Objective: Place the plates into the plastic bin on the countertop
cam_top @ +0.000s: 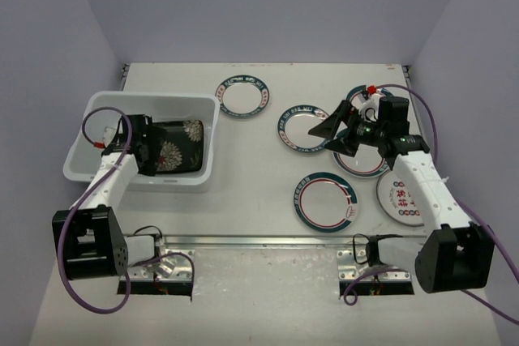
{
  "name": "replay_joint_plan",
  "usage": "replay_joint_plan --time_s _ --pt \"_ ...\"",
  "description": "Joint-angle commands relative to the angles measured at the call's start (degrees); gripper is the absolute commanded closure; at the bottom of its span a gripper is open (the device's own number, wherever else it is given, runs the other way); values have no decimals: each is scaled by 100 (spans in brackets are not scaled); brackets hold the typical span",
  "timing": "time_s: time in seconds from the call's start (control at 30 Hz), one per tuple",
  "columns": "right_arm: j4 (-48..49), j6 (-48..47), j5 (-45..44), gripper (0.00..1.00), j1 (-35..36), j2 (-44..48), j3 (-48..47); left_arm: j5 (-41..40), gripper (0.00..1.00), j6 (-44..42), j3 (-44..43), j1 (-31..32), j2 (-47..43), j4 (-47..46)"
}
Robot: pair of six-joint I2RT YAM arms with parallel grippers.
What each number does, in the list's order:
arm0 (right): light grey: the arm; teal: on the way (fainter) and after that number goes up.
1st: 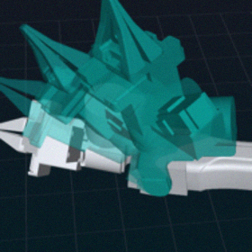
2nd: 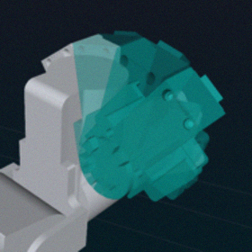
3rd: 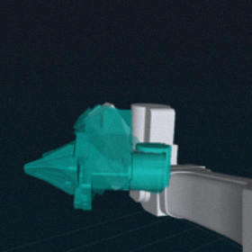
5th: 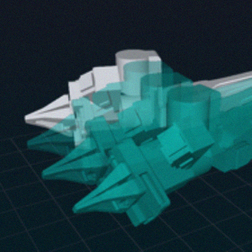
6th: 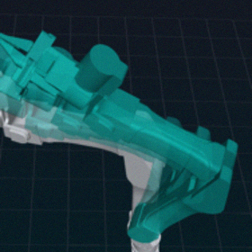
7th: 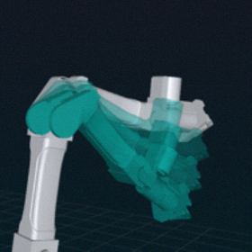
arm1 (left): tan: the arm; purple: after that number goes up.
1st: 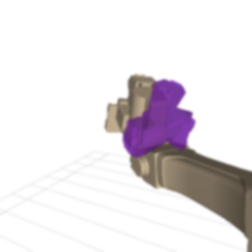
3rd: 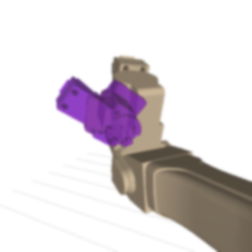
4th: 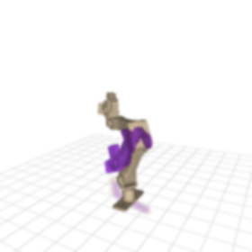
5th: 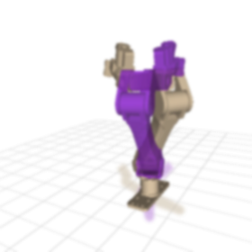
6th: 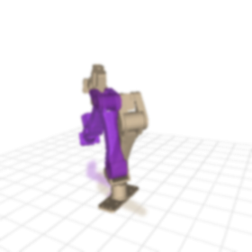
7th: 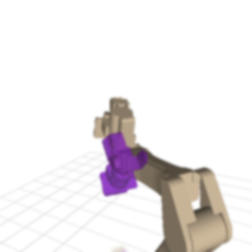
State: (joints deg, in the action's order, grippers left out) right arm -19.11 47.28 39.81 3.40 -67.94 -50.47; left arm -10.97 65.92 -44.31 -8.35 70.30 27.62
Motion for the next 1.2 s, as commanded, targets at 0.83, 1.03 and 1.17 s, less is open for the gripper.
replay_joint_plan --time_s 0.83,1.03,1.17 --pt "1075 1863 -4718 6 2935 -4739 -3330 1994 0 -2757 -2305 1298 -2275 1582" --pt "1442 2963 -5383 9 3036 -5744 -3806 2335 0 -2592 -2429 1300 -2581 1752" --pt "1349 3089 -5668 10 3036 -6325 -4538 2311 0 -2633 -2510 1292 -2693 1873"
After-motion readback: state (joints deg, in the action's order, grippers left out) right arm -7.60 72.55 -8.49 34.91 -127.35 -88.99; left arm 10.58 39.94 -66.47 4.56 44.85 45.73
